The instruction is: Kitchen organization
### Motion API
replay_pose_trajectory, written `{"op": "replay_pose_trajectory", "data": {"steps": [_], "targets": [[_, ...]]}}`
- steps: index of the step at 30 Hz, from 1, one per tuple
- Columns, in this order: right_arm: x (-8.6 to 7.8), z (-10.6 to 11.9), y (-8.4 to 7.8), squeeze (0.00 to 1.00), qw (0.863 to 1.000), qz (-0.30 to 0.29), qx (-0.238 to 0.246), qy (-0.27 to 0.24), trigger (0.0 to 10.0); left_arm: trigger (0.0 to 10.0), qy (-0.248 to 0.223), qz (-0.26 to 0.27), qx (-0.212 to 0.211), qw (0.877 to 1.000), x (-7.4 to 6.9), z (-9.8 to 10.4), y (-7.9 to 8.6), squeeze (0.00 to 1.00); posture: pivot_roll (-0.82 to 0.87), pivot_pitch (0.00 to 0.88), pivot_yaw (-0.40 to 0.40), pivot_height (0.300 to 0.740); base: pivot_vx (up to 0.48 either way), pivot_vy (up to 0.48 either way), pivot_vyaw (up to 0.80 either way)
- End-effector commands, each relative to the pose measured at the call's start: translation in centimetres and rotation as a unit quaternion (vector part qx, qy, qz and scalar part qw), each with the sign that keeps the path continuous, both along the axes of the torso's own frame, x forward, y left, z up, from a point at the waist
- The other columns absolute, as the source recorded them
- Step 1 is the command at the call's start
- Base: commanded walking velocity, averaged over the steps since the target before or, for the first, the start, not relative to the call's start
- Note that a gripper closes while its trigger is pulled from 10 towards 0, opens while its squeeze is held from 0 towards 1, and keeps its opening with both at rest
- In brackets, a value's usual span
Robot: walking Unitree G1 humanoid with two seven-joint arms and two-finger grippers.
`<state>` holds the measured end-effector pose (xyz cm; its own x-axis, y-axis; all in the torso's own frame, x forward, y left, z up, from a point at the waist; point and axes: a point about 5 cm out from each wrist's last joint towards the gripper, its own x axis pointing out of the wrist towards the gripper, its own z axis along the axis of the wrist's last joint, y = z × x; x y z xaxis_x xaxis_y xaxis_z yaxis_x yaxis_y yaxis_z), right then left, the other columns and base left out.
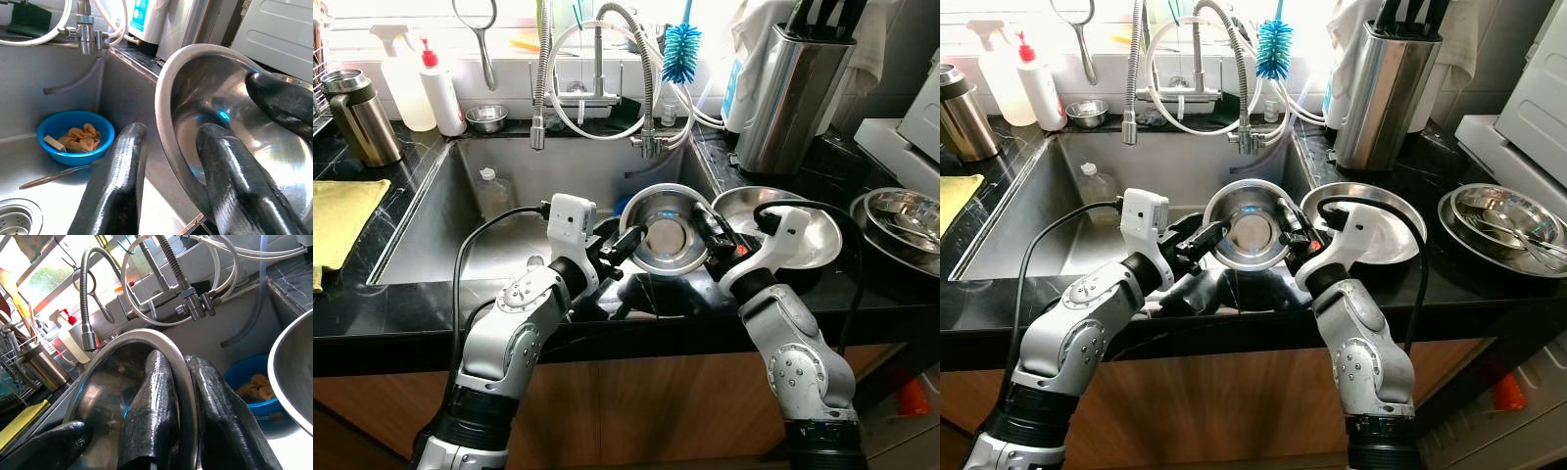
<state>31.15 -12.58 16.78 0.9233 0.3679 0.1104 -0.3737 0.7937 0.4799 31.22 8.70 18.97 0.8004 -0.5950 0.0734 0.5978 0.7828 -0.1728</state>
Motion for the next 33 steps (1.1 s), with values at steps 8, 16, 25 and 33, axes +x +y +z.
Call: {"op": "replay_pose_trajectory", "data": {"steps": [8, 16, 25, 33], "targets": [[0.3, 0.9, 0.0, 0.0, 1.0, -0.001, 0.004, -0.02, 10.0, 0.0, 0.011, 0.027, 0.013, 1.0, 0.5, -0.2, 1.0, 0.0, -0.01, 0.038, -0.041, 0.74, 0.0, 0.0, 0.0], [0.3, 0.9, 0.1, 1.0, 1.0, 0.002, 0.009, -0.02, 10.0, 0.0, 0.006, 0.018, 0.011, 1.0, 0.3, -0.1, 0.8, 0.0, -0.01, 0.039, -0.042, 0.74, 0.0, 0.0, 0.0], [0.3, 0.9, 0.2, 1.0, 1.0, 0.003, 0.007, -0.021, 10.0, 0.0, 0.006, 0.022, 0.008, 1.0, 0.3, 0.0, 0.8, 0.0, -0.01, 0.039, -0.042, 0.74, 0.0, 0.0, 0.0], [0.4, 0.9, 0.3, 0.0, 1.0, 0.004, 0.003, -0.02, 10.0, 0.0, 0.006, 0.073, -0.039, 0.997, 1.0, 0.7, 1.4, 0.0, -0.01, 0.038, -0.043, 0.74, 0.0, 0.0, 0.0]]}}
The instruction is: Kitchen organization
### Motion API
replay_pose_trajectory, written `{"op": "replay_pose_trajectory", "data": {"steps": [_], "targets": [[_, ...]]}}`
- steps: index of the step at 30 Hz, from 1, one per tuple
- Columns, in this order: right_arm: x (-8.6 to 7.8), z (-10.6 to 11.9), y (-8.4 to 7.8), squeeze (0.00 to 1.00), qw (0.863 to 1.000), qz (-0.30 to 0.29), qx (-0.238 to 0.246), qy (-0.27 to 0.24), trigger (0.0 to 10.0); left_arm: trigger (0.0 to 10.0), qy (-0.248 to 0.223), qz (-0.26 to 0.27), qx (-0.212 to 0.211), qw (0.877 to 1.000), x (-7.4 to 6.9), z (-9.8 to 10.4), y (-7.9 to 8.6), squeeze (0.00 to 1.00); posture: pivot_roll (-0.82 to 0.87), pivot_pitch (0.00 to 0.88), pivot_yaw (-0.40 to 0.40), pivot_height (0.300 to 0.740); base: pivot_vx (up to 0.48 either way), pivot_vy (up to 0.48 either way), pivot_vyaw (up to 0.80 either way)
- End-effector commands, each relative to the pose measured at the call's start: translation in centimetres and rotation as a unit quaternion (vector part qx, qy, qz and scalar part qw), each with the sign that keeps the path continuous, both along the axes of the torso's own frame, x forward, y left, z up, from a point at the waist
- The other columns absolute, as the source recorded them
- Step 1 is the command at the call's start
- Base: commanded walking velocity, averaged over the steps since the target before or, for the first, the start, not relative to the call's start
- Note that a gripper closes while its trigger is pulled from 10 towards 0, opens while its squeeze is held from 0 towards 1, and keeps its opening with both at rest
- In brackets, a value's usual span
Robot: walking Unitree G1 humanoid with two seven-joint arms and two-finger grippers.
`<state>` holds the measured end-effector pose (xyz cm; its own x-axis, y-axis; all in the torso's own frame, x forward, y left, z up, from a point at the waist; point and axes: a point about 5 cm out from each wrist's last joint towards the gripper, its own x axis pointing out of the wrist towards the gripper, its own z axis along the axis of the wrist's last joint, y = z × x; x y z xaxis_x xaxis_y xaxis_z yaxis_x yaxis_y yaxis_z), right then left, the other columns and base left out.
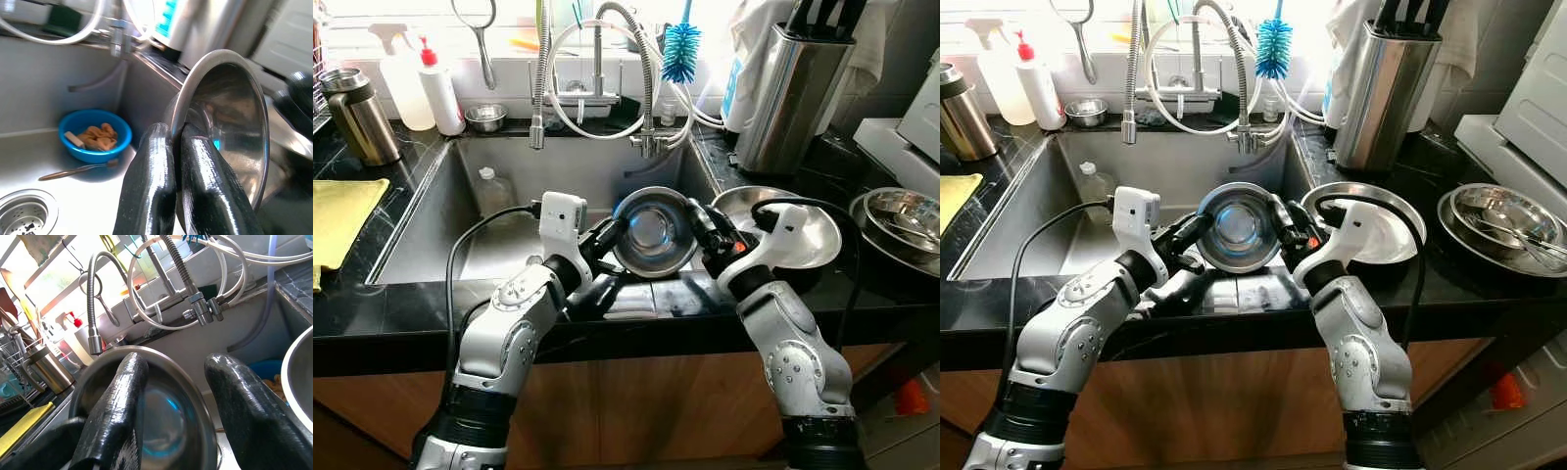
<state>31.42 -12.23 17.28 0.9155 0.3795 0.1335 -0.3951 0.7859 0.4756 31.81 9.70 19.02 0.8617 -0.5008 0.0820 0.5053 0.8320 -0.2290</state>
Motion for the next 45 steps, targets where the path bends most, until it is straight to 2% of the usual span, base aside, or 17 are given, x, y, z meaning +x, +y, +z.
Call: {"op": "replay_pose_trajectory", "data": {"steps": [1, 3, 6, 7, 9, 11, 12, 16, 19, 23, 25, 27, 29, 38, 39, 40, 45], "targets": [[0.1, 0.4, 0.0, 0.0, 1.0, -0.002, 0.0, -0.008, 10.0, 0.0, -0.007, 0.034, -0.024, 0.999, 0.6, 0.9, 0.6, 0.0, -0.01, 0.038, -0.043, 0.74, 0.0, 0.0, 0.0], [0.1, 0.4, 0.0, 0.0, 1.0, -0.002, -0.001, -0.008, 10.0, 0.0, -0.016, 0.106, -0.055, 0.993, 1.2, 1.5, 1.8, 0.0, -0.01, 0.038, -0.043, 0.74, 0.0, 0.0, 0.0], [0.1, 0.4, 0.0, 0.0, 1.0, -0.002, -0.001, -0.008, 10.0, 0.0, -0.019, 0.123, -0.057, 0.991, 1.3, 1.6, 2.1, 0.0, -0.01, 0.038, -0.043, 0.74, 0.0, 0.0, 0.0], [0.1, 0.4, 0.0, 0.0, 1.0, -0.002, -0.001, -0.008, 10.0, 10.0, -0.027, 0.156, -0.052, 0.986, 1.5, 1.7, 2.7, 0.0, -0.01, 0.038, -0.042, 0.74, 0.0, 0.0, 0.0], [0.1, 0.4, 0.0, 0.0, 1.0, -0.002, 0.0, -0.007, 10.0, 10.0, -0.043, 0.221, -0.038, 0.974, 1.8, 1.9, 4.0, 0.0, -0.01, 0.038, -0.042, 0.74, 0.0, 0.0, 0.0], [0.1, 0.4, 0.0, 0.0, 1.0, -0.002, 0.0, -0.007, 10.0, 10.0, -0.044, 0.234, -0.031, 0.971, 1.9, 1.8, 4.4, 0.0, -0.01, 0.038, -0.042, 0.74, 0.0, 0.0, 0.0], [0.1, 0.3, 0.0, 0.0, 1.0, -0.002, 0.0, -0.007, 10.0, 10.0, -0.041, 0.257, -0.001, 0.966, 2.1, 1.4, 5.1, 0.0, -0.01, 0.037, -0.04, 0.74, 0.0, 0.0, 0.0], [0.0, 0.3, 0.0, 0.0, 1.0, -0.002, 0.0, -0.007, 10.0, 10.0, -0.034, 0.284, 0.056, 0.956, 2.5, 0.4, 6.4, 0.0, -0.02, 0.035, -0.038, 0.74, 0.0, 0.0, 0.0], [-0.1, 0.2, 0.0, 0.0, 1.0, -0.003, 0.0, -0.006, 10.0, 10.0, -0.052, 0.297, 0.123, 0.946, 2.7, 0.1, 7.1, 0.0, -0.02, 0.034, -0.037, 0.74, 0.0, 0.0, 0.0], [-0.2, 0.2, 0.1, 0.0, 1.0, -0.003, 0.001, -0.005, 10.0, 10.0, -0.054, 0.303, 0.152, 0.939, 2.9, -0.3, 7.6, 0.0, -0.02, 0.033, -0.036, 0.74, 0.0, 0.0, 0.0], [-0.2, 0.1, 0.1, 0.0, 1.0, -0.003, 0.001, -0.004, 10.0, 10.0, -0.047, 0.31, 0.179, 0.933, 3.0, -1.0, 8.1, 0.0, -0.02, 0.028, -0.034, 0.74, 0.0, 0.0, 0.0], [-0.3, 0.0, 0.1, 0.0, 1.0, -0.003, 0.001, -0.003, 10.0, 10.0, -0.036, 0.31, 0.191, 0.931, 3.0, -1.6, 8.3, 0.0, -0.02, 0.026, -0.033, 0.74, 0.0, 0.0, 0.0], [-0.4, -0.1, 0.1, 0.0, 1.0, -0.004, 0.001, -0.002, 10.0, 10.0, -0.016, 0.311, 0.184, 0.932, 3.1, -2.3, 8.5, 0.0, -0.02, 0.026, -0.033, 0.74, 0.0, 0.0, 0.0], [-0.4, -0.2, 0.1, 0.0, 1.0, -0.005, 0.003, 0.001, 10.0, 10.0, 0.0, 0.309, 0.188, 0.932, 3.2, -3.2, 8.6, 0.0, -0.02, 0.014, -0.031, 0.74, 0.0, 0.0, 0.0], [-0.4, -0.2, 0.2, 0.0, 1.0, -0.005, 0.003, 0.001, 10.0, 10.0, 0.0, 0.309, 0.188, 0.933, 3.2, -3.3, 8.6, 0.03, -0.02, 0.012, -0.03, 0.74, 0.0, 0.0, 0.0], [-0.4, -0.2, 0.2, 0.0, 1.0, -0.005, 0.004, 0.001, 10.0, 10.0, 0.001, 0.308, 0.187, 0.933, 3.2, -3.3, 8.6, 1.0, -0.02, 0.013, -0.03, 0.74, 0.0, 0.0, 0.0], [-0.4, -0.3, 0.2, 0.0, 1.0, -0.006, 0.004, 0.003, 10.0, 10.0, 0.002, 0.307, 0.183, 0.934, 3.2, -3.3, 8.5, 1.0, -0.02, 0.018, -0.029, 0.74, 0.0, 0.0, 0.0]]}}
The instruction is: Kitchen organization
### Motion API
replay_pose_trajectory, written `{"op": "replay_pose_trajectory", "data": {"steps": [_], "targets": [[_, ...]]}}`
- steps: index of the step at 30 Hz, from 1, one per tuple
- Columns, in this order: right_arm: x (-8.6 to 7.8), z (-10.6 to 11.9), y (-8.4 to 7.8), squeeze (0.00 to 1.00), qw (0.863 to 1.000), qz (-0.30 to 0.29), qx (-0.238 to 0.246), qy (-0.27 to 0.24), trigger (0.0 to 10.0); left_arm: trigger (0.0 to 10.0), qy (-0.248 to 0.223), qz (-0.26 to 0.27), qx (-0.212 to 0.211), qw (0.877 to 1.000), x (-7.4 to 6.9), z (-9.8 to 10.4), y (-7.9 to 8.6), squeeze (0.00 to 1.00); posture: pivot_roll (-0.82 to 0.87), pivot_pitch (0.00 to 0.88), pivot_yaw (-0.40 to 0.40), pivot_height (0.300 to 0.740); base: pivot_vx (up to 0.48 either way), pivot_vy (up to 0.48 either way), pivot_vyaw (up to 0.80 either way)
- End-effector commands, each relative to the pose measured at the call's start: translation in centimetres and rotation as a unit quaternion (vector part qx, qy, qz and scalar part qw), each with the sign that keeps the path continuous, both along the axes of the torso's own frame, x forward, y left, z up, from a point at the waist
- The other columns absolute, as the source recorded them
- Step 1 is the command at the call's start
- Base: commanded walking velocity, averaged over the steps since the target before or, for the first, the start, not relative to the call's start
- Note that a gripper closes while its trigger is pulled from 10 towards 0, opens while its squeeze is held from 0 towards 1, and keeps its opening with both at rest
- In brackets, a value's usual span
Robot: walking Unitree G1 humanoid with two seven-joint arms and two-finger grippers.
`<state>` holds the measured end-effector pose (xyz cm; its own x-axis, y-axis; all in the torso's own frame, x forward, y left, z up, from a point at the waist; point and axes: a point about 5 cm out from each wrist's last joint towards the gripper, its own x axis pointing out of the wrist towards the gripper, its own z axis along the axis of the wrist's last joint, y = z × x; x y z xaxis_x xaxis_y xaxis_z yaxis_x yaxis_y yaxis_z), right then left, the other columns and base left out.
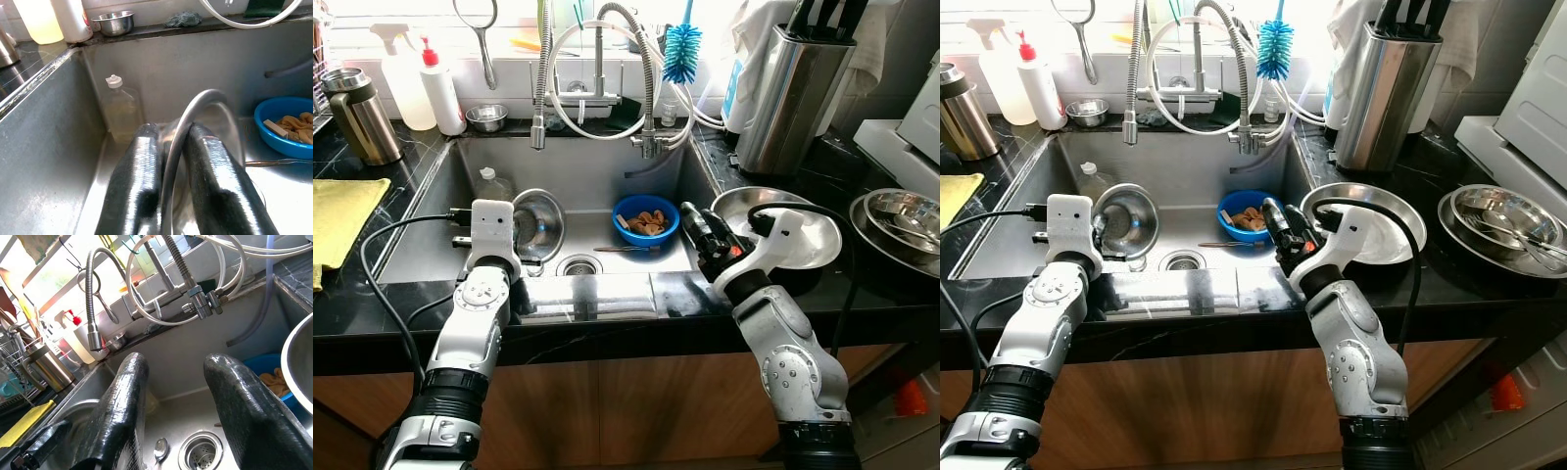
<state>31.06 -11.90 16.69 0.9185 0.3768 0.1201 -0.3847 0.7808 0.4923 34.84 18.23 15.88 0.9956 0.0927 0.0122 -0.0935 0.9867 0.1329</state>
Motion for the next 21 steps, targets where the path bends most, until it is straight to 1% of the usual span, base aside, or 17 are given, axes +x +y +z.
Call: {"op": "replay_pose_trajectory", "data": {"steps": [1, 11, 14, 21], "targets": [[-0.06, 0.28, -0.14, 0.0, 1.0, -0.006, -0.002, -0.006, 10.0, 10.0, 0.006, 0.0, -0.004, 1.0, 0.16, -0.2, -0.08, 1.0, -0.02, 0.021, -0.03, 0.74, 0.0, 0.0, 0.0], [-0.03, 0.26, -0.41, 0.0, 1.0, -0.01, -0.003, -0.004, 10.0, 10.0, 0.003, -0.01, -0.01, 1.0, 0.08, -0.21, -0.58, 1.0, -0.02, 0.028, -0.037, 0.74, 0.0, 0.0, 0.0], [-0.01, 0.23, -0.38, 0.0, 1.0, -0.01, -0.003, -0.003, 10.0, 10.0, 0.006, -0.018, -0.024, 1.0, 0.07, -0.21, -0.7, 1.0, -0.02, 0.031, -0.041, 0.74, 0.0, 0.0, 0.0], [0.02, 0.2, -0.35, 0.0, 1.0, -0.009, -0.003, -0.001, 10.0, 10.0, 0.005, -0.029, -0.017, 0.999, 0.1, -0.08, -0.88, 1.0, -0.02, 0.031, -0.041, 0.74, 0.0, 0.0, 0.0]]}}
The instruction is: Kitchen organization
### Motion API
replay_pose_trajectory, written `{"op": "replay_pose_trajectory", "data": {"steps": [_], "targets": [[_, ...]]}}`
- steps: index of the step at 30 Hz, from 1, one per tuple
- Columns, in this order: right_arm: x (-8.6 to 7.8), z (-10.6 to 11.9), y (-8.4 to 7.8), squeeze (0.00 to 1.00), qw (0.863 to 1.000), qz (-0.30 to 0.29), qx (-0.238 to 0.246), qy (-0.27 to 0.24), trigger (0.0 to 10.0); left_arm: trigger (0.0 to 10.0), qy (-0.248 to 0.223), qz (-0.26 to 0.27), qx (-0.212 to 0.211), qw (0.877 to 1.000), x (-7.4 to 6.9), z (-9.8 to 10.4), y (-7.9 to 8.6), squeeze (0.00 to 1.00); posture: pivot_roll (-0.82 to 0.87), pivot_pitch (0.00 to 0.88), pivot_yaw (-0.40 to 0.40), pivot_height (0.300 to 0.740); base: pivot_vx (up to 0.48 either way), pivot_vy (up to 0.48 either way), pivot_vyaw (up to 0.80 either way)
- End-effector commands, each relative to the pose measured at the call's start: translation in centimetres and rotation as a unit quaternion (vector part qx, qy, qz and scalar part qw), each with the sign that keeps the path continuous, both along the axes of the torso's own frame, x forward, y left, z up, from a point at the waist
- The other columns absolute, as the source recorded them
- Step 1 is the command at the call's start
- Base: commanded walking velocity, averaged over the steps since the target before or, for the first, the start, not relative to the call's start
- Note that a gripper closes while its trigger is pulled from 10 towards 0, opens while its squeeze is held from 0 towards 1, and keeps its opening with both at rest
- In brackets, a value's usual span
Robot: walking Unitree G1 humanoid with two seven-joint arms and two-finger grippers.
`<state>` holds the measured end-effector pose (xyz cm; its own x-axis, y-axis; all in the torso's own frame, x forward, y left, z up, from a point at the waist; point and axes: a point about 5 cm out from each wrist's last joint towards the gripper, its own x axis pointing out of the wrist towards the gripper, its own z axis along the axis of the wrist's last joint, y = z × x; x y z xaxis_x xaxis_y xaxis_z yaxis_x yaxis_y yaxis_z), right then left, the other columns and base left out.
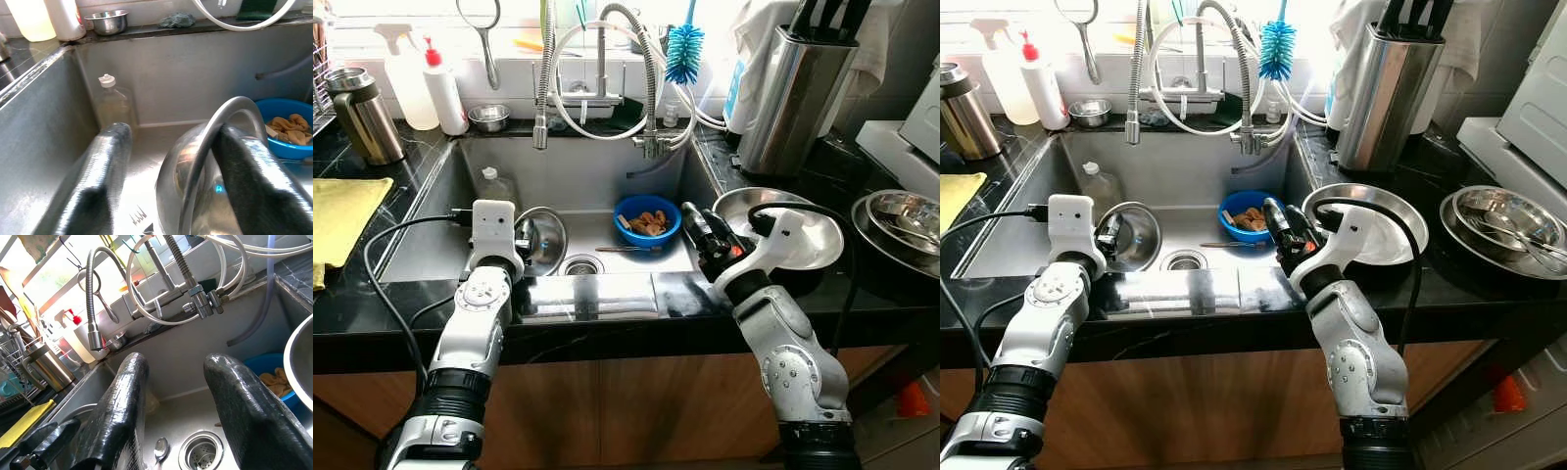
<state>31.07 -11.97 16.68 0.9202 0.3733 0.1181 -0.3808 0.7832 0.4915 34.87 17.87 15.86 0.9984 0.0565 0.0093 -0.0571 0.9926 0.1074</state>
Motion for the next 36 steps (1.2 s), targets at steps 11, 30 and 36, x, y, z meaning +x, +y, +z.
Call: {"op": "replay_pose_trajectory", "data": {"steps": [11, 30, 36], "targets": [[0.0, 0.1, -0.3, 0.0, 1.0, -0.008, -0.005, 0.001, 10.0, 10.0, 0.017, -0.065, 0.012, 0.998, 0.0, -0.1, -2.0, 1.0, -0.02, 0.035, -0.04, 0.74, 0.0, 0.0, 0.0], [0.1, 0.0, -0.3, 0.0, 1.0, -0.009, -0.007, 0.004, 10.0, 10.0, 0.064, -0.172, 0.073, 0.98, 0.5, 0.7, -3.0, 0.0, -0.01, 0.037, -0.038, 0.74, 0.0, 0.0, 0.0], [0.1, -0.2, -0.3, 0.0, 1.0, -0.008, -0.008, 0.006, 10.0, 10.0, 0.083, -0.203, 0.096, 0.971, 0.3, 0.8, -3.0, 0.0, -0.01, 0.038, -0.037, 0.74, 0.0, 0.0, 0.0]]}}
